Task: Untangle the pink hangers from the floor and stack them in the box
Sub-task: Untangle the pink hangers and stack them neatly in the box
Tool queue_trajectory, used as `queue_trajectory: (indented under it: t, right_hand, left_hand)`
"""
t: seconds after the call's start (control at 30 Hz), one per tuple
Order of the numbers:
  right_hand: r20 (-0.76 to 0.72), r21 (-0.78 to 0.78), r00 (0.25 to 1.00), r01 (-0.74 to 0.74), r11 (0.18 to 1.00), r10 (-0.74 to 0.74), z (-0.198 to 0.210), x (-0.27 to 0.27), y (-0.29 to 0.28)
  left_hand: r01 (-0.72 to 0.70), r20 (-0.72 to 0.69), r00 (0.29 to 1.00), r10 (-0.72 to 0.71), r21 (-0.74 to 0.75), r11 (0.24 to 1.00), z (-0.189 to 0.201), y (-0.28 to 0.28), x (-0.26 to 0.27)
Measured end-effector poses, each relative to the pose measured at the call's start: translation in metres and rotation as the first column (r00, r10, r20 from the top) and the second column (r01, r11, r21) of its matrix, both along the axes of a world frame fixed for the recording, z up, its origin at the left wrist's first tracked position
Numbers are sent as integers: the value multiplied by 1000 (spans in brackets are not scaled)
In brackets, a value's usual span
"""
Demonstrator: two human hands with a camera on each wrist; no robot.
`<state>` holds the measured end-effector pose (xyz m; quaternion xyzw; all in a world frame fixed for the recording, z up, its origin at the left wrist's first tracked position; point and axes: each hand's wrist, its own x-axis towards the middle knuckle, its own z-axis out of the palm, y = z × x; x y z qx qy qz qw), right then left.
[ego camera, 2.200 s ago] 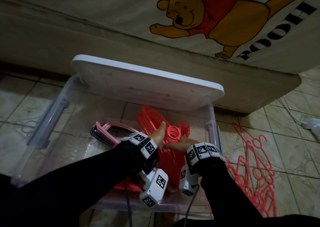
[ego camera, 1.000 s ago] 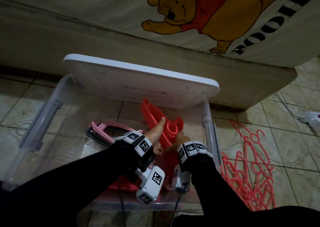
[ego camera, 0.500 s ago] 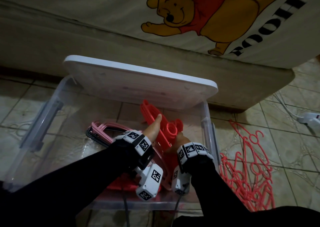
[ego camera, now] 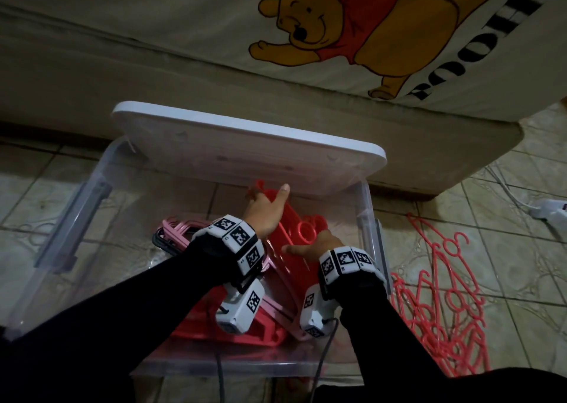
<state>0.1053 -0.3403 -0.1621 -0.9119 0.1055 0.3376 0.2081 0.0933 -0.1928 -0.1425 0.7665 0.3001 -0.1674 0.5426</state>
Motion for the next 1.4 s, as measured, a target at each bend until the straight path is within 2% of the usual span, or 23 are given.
queue_trajectory:
  t: [0.1, 0.17, 0.27, 0.33, 0.4, 0.5, 0.6, 0.9, 1.07, 1.27, 1.4]
  right_hand:
    - [75, 16, 997, -34, 999, 32, 3, 2, 0]
    - [86, 16, 994, -65, 998, 64, 2, 0, -1]
    - [30, 13, 996, -82, 997, 82, 2, -6, -3]
    - [-19, -42, 992, -122, 992, 121, 4, -9, -4]
    - [-37, -94, 987, -159, 983, 157, 4, -9, -3]
    - [-27, -106, 987, -159, 982, 157, 3, -9, -1]
    - [-20, -110, 988, -153, 982, 152, 2, -7, 0]
    - [-35, -66, 987, -158, 985, 156, -5, -3, -6]
    - [-35, -73, 988, -154, 985, 152, -7, -1, -5]
    - [-29, -64, 988, -151, 986, 149, -7, -2, -6]
    - [-44, -40, 989, -141, 989, 139, -8, -2, -5]
  left_hand:
    - [99, -43, 994, -102, -77, 992, -3, 7, 2]
    - [133, -19, 990, -137, -140, 981, -2, 17, 4]
    - [2, 2, 1000, -1, -133, 991, -3, 31, 8]
    - [-57, -58, 997, 49, -157, 986, -7, 30, 3]
    - [-79, -147, 988, 37, -294, 952, -11, 17, -10]
    - [-91, -335, 940, -58, -413, 906, -15, -6, -31]
    - [-136, -428, 897, -115, -513, 848, -25, -22, -36]
    - [-208, -364, 931, 20, -485, 849, -15, -36, -28]
    - [-200, -383, 923, 41, -386, 901, -18, -32, -30]
    - [-254, -367, 928, 63, -499, 828, -9, -36, -26]
    - [-128, -358, 934, 1, -330, 935, -10, -30, -29]
